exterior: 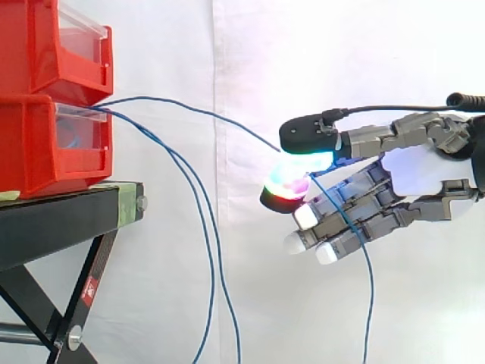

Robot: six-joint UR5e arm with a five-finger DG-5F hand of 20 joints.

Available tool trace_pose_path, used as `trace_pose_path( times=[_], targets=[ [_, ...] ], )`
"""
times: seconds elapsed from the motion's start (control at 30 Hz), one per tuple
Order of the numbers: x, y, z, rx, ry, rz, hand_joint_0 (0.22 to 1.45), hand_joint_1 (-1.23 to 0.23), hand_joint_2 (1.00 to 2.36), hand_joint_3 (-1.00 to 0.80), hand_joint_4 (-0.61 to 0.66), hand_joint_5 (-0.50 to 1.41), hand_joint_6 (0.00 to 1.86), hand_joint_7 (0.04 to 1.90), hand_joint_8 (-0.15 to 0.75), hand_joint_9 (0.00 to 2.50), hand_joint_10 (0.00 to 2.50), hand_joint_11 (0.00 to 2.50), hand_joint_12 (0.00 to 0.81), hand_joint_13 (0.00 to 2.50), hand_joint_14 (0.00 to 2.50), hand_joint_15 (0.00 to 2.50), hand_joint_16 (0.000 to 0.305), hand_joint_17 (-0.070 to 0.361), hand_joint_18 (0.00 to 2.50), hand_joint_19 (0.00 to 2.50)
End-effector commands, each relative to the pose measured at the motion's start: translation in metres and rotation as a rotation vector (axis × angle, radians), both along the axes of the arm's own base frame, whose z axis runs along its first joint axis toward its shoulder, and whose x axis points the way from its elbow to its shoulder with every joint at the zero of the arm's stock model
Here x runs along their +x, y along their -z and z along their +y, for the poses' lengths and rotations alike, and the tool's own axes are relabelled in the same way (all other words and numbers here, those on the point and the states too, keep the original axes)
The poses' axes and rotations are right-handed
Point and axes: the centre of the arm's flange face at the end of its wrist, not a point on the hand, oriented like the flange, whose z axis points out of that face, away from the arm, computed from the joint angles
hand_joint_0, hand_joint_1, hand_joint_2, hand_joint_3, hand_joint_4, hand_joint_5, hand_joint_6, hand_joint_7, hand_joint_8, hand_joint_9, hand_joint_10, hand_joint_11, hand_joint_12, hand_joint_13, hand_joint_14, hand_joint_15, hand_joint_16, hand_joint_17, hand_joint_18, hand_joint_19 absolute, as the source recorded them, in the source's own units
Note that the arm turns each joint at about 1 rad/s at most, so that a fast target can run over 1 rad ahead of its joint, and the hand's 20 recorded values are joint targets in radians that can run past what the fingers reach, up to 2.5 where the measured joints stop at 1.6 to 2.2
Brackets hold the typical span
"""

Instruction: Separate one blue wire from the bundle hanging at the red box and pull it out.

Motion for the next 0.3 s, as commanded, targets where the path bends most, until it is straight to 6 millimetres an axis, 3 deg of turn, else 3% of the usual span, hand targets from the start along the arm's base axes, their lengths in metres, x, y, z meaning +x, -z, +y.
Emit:
trace_pose_path(
  times=[0.0,0.27],
  targets=[
    [0.0000,0.0001,0.0000,0.000,0.000,0.000,0.62,-0.81,1.02,-0.11,0.14,-0.16,0.84,1.20,0.336,0.82,0.02,0.82,0.435,0.55,0.01,0.45,0.055,0.125,0.62,0.43],
    [0.0000,0.0001,0.0000,0.000,0.000,0.000,0.62,-0.80,1.02,-0.12,0.14,-0.16,0.84,1.20,0.338,0.81,0.02,0.86,0.433,0.55,0.01,0.45,0.055,0.124,0.62,0.44]
  ],
)
